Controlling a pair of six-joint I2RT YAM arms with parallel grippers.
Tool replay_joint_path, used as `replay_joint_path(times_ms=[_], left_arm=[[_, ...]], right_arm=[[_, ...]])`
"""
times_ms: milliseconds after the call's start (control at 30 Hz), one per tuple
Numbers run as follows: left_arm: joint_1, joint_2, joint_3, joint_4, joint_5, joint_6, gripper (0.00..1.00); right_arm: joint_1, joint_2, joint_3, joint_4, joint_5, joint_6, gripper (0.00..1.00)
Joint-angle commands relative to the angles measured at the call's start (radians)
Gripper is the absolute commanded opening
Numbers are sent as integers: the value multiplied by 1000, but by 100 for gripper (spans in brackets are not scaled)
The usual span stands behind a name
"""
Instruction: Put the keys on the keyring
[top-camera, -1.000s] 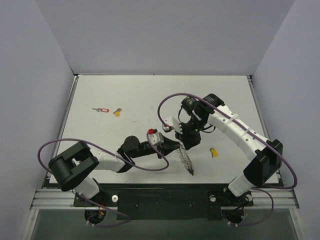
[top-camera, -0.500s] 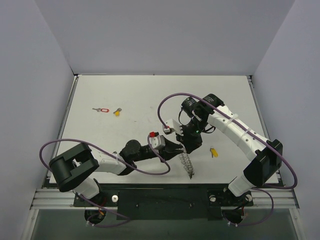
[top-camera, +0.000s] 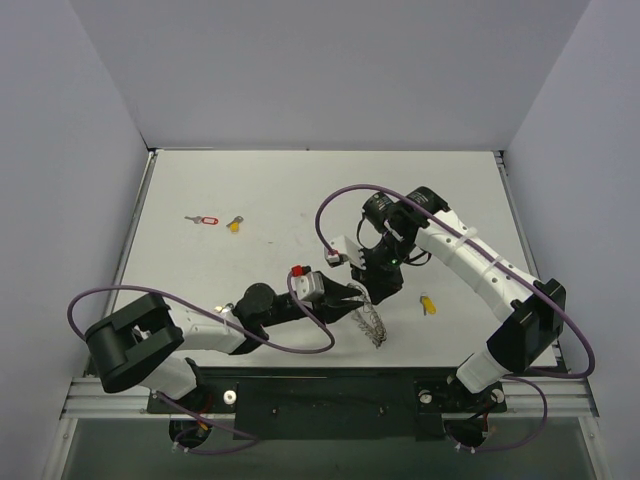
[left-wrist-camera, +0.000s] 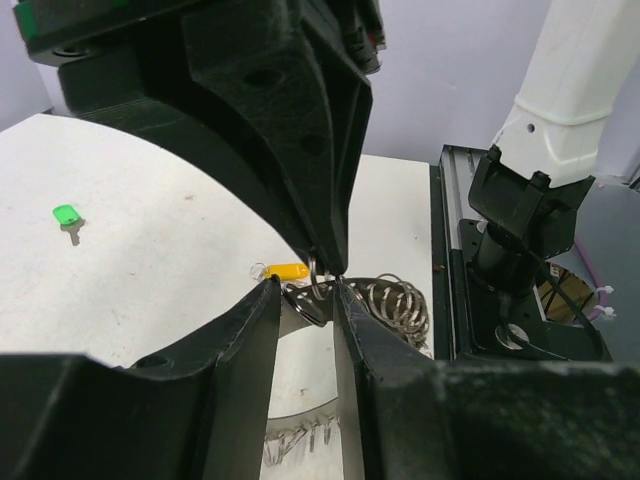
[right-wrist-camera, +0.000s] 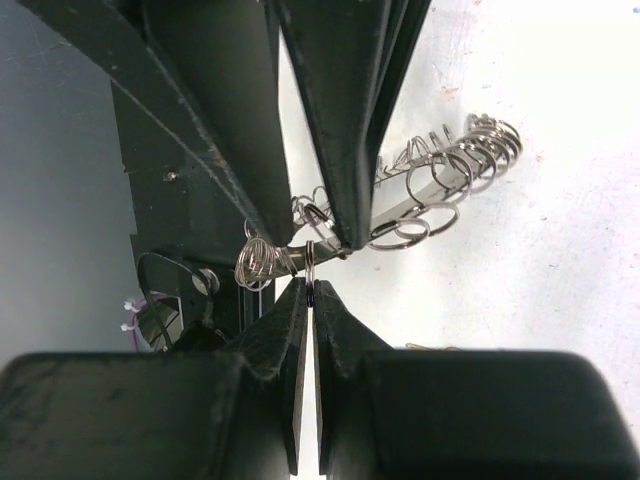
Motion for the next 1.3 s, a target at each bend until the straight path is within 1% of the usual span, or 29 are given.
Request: replay_joint_path(times_ms=[0,167,233,300,333,400,433,467,667,767,833,900,933,967,1000,1067,1267], left_arm=[[-12,-17,6,10,20,-3,37],[-12,5,20,26,27,-18,38],[-11,3,14,23,9,-10,38],[-11,-15,3,-9,-40,7,38],[-11,-23,-3,-24,-102,16,38],[-9,-47,-20,-50,-178,33,44],[-11,-56,-31,-58,-198,33,51],[-9,-72,-34,-59,-216,42,52],[-11,-73,-34,-56,-180,47,52],[-11,-61,-32,-15,-155,37,52],[-11,-58,-29,-9,-140,33,46],[-11,-63,-26,-16,-125,28,33],[-11,-64,-28,-15,-117,27,23],[-11,-67,-28,-15,-102,24,18],[-11,-67,-29,-16,-89,17,10],[-11,-66,-29,-18,-59,7,9],[-11,-41,-26,13,-34,-6,15]], right_arm=[[1,10,43,-18,-37,-15,0],[1,17,49,-21,-42,-15,0],[1,20,51,-23,-43,-17,0],[1,19,50,-24,-50,-18,0],[1,22,49,-26,-50,-20,0],[1,20,49,-27,-51,-21,0],[3,20,49,-26,-53,-21,0],[1,20,51,-26,-54,-21,0],[1,20,51,-27,-54,-21,0],[3,20,49,-29,-54,-21,0],[1,23,51,-27,-56,-21,0],[3,26,54,-27,-57,-21,0],[1,26,56,-30,-57,-23,0],[1,28,56,-32,-57,-23,0],[1,26,56,-30,-57,-23,0],[1,26,57,-32,-60,-26,0],[3,26,54,-35,-63,-26,0]])
